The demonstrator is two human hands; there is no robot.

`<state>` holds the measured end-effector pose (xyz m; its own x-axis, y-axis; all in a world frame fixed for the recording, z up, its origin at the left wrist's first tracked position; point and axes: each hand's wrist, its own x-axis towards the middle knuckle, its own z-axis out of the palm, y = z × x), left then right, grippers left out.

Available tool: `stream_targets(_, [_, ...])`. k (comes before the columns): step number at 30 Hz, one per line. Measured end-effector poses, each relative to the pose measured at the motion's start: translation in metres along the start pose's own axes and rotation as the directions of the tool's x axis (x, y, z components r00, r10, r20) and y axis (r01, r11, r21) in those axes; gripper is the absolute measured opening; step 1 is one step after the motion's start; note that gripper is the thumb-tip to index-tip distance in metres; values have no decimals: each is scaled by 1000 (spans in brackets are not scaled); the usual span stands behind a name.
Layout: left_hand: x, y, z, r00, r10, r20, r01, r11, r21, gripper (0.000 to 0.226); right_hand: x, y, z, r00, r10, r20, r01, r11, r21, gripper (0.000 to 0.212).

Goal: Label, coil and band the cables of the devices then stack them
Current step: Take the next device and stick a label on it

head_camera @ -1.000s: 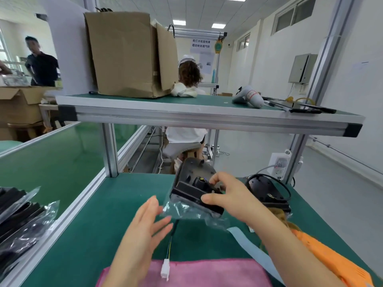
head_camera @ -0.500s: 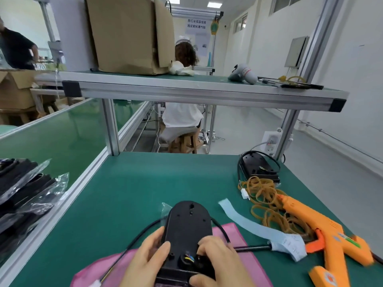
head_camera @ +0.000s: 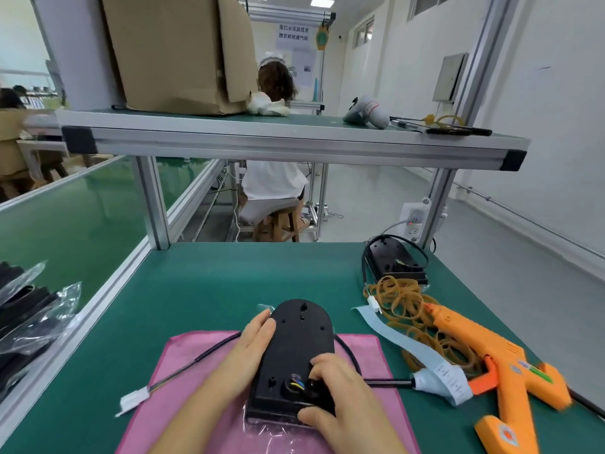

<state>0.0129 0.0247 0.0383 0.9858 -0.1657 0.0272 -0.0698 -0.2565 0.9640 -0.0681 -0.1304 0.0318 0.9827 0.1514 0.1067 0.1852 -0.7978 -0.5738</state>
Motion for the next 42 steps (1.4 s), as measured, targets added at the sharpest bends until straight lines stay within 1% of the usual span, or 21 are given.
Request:
stream_targets(2, [2,-8,-6,999,-36,-14,36,999,32,41,-1,0,0,1000,-12,25,14,999,-48,39])
stream_targets(5, [8,-18,-18,995,-83,-62,84,996,11,22,0,-4,5,993,-64,102,75,991,-107,45])
stream_targets(7, [14,-32,-23,990,-100,-96,104,994,35,31,1,-7,8,986,-63,153,81,990,-118,45])
stream_targets(9, [14,-40,-26,987,-111,-118,122,989,88,55,2,-8,11,986,-50,162,71,990,-125,44])
stream_targets(10, [13,-41,-26,987,-111,-118,125,985,116,61,2,-9,13,987,-45,151,65,990,-128,43])
stream_targets(13, [13,-38,-24,988,-112,-106,132,971,202,63,2,-12,13,990,-15,142,33,991,-129,44])
stream_targets(16, [13,-38,-24,989,-108,-100,133,946,296,60,-2,-12,4,989,6,147,13,992,-128,55])
stream_targets(18, [12,-37,-28,989,-39,-146,96,906,412,59,-11,1,-14,997,72,11,-70,990,-123,62])
stream_targets(20, [4,-30,-26,969,127,-212,-3,862,506,51,-29,27,-42,965,186,-186,-225,951,-213,64])
stream_targets(21, [-3,-21,-20,947,228,-225,-77,843,532,43,-39,43,-57,936,238,-258,-311,902,-299,66])
stream_targets(22, [-12,-10,-12,921,332,-203,-176,821,543,32,-47,58,-71,911,297,-287,-393,838,-378,68])
stream_targets(24, [-30,15,13,887,458,-58,-358,762,539,15,-56,82,-91,876,425,-227,-481,740,-471,69])
stream_targets(25, [-37,24,29,894,444,59,-406,748,526,19,-58,91,-94,869,462,-179,-485,722,-494,65])
stream_targets(27, [-47,32,65,881,391,264,-472,730,494,28,-56,100,-96,875,466,-133,-461,714,-527,50])
stream_targets(29, [-50,32,94,869,358,340,-485,753,446,20,-54,102,-97,895,418,-155,-432,725,-536,26])
stream_targets(30, [-50,31,106,879,331,342,-458,787,415,17,-52,102,-99,900,404,-167,-428,737,-524,17])
stream_targets(32, [-47,30,123,893,292,342,-414,831,372,15,-49,104,-103,897,398,-190,-441,786,-434,28])
stream_targets(34, [-43,33,136,899,286,332,-400,845,354,12,-45,108,-107,882,422,-209,-464,854,-237,33])
stream_targets(36, [-39,38,148,891,342,299,-432,839,329,9,-41,108,-110,877,444,-183,-457,889,-33,32])
stream_targets(39, [-32,41,164,868,425,258,-492,810,320,12,-37,109,-112,882,456,-117,-424,878,222,33])
stream_targets(42, [-25,39,175,841,476,255,-539,771,339,16,-38,111,-112,873,482,-73,-429,831,355,38])
